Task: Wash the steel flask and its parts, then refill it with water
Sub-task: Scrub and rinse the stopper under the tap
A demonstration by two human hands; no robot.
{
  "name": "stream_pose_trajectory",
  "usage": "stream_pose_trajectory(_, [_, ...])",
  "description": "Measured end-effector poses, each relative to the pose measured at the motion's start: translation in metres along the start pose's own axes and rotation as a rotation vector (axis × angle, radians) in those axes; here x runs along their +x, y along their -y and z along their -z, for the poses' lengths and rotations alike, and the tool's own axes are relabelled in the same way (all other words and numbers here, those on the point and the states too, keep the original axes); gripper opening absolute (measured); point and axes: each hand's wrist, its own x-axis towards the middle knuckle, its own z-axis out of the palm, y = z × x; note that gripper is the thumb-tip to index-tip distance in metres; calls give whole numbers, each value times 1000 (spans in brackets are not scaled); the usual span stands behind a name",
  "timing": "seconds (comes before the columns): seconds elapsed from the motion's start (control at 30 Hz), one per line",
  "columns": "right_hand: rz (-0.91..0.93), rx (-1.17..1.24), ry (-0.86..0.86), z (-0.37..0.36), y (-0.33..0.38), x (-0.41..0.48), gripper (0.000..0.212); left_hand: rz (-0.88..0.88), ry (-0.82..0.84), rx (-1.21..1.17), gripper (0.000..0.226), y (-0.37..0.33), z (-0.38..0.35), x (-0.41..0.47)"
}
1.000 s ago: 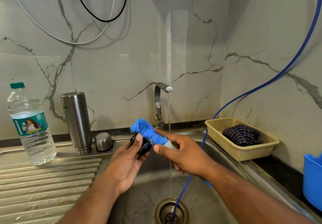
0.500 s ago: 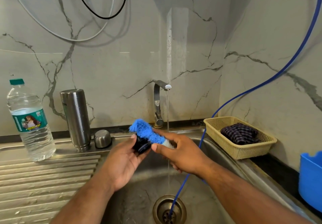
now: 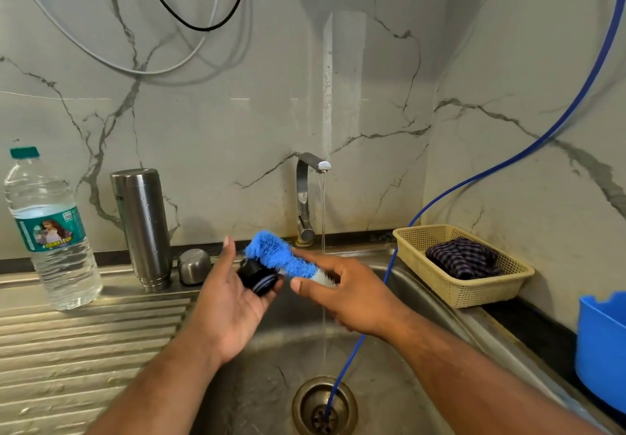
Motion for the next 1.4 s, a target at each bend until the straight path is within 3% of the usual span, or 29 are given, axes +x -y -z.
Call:
stream_pose_trajectory(0.13, [-45,-47,-64,1,-1,2,55,34,22,-1,41,0,4,1])
stream_pose_trajectory(0.4, [-7,-116,-28,8,-3,3,55,-157,26,759,59,7,18,0])
stream_pose_trajectory(0.47, [9,-130,34,9,-1,2,54,-184,3,769,53,8,19,1])
stream_pose_trajectory(0.6, [-32,-185,-94,14,-5,5,53,-207,-39,773,63,6,16,2])
stream_pose_trajectory(0.73, [9,-155,42,6,-4,3,53,-226,-32,799,46,6,16,0])
stream_pose_trajectory(0.87, [-26,-237,-78,13,-9,8,53,-262,-29,857,55,6,16,0])
stream_pose_trajectory(1.0, [4,-197,62,8,-4,4,53,-282,-44,910,41,6,16,-1])
stream_pose_trajectory(1.13, [-50,-298,-92,16,-5,8,52,-292,-54,912,53,5,14,-1])
stream_pose_trajectory(1.27, [13,-260,75,4,2,2,53,-292,-98,972,42,7,12,-3])
stream_pose_trajectory(1.4, [-33,-339,-48,18,0,5,49,-290,-75,987,50,7,11,-3])
